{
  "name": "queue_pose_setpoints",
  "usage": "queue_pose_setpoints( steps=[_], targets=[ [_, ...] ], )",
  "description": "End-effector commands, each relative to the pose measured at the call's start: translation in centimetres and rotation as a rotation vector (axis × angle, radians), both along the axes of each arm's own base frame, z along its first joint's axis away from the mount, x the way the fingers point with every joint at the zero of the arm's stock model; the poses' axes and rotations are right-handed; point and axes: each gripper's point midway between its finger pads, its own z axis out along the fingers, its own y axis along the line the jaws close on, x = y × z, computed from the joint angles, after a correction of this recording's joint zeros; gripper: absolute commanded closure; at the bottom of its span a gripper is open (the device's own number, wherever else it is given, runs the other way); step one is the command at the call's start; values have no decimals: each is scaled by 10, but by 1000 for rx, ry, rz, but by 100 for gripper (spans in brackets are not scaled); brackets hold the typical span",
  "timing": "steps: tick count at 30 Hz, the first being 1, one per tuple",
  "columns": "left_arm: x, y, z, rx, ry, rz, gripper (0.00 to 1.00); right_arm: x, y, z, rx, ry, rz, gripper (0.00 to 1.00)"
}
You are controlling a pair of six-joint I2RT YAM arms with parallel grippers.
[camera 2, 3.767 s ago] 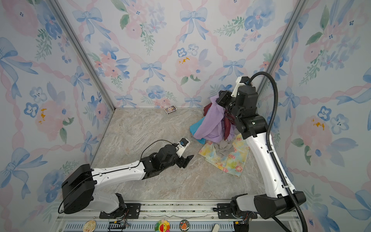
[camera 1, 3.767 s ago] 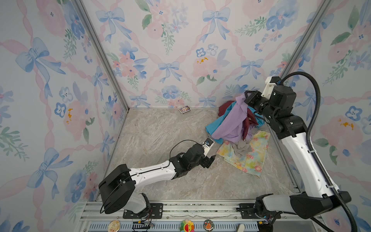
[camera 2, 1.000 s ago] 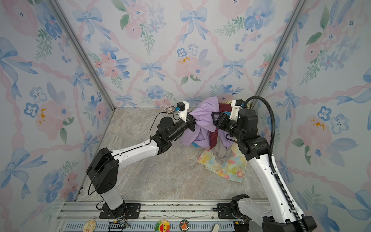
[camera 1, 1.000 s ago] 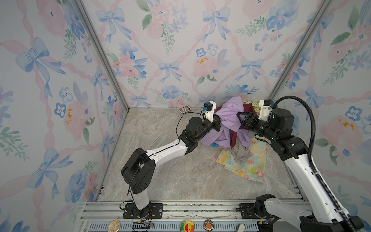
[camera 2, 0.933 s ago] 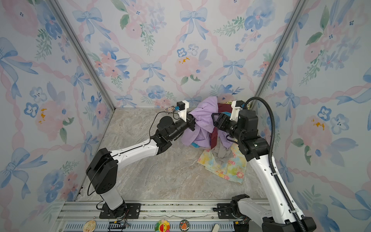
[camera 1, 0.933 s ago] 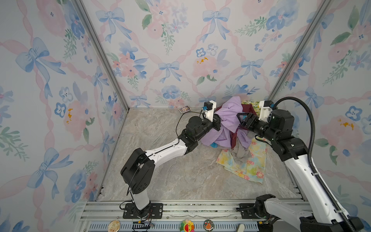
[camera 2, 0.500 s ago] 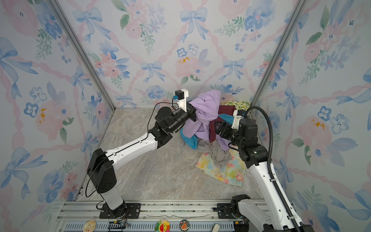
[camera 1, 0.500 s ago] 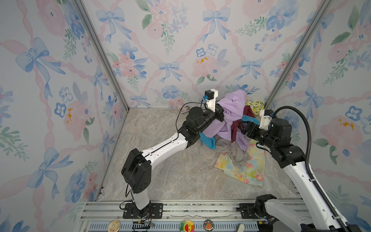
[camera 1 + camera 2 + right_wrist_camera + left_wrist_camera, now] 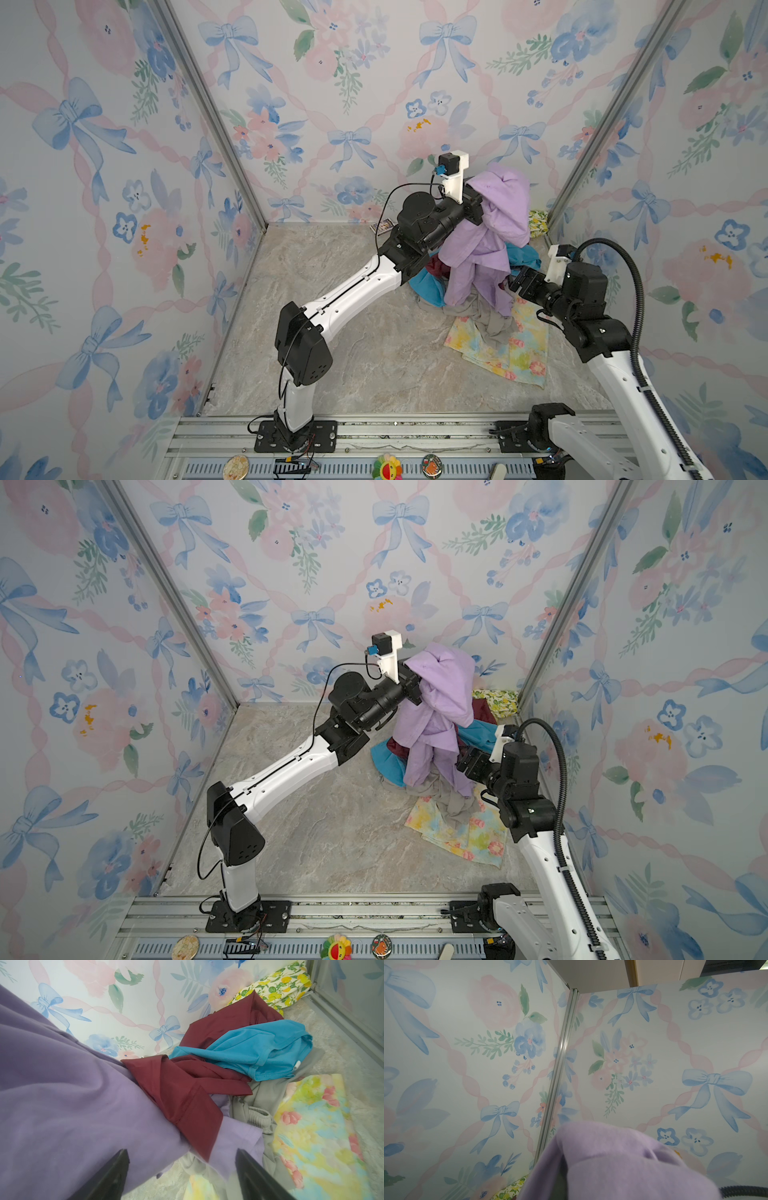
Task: Pick out a specific cloth from the pile
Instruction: 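Release the lavender cloth from the right gripper while the left gripper lifts it, then carry the lavender cloth with the left gripper away from the pile toward the wall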
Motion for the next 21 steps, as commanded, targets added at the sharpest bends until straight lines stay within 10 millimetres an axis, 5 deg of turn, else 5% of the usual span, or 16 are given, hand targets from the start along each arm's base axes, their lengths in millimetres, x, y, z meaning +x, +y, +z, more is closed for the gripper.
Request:
queue_pose_setpoints(
  steps=[1, 12, 21],
  targets=[
    [-12, 8, 37, -43, -67, 3, 100, -2, -9, -10, -27, 16, -33, 17],
    [-17, 33, 82, -19, -74, 64, 100, -5, -14, -9, -46, 14, -53, 17],
    [-14, 100, 104, 2, -56, 148, 100, -5, -7, -8, -32, 16, -21, 17]
  ],
)
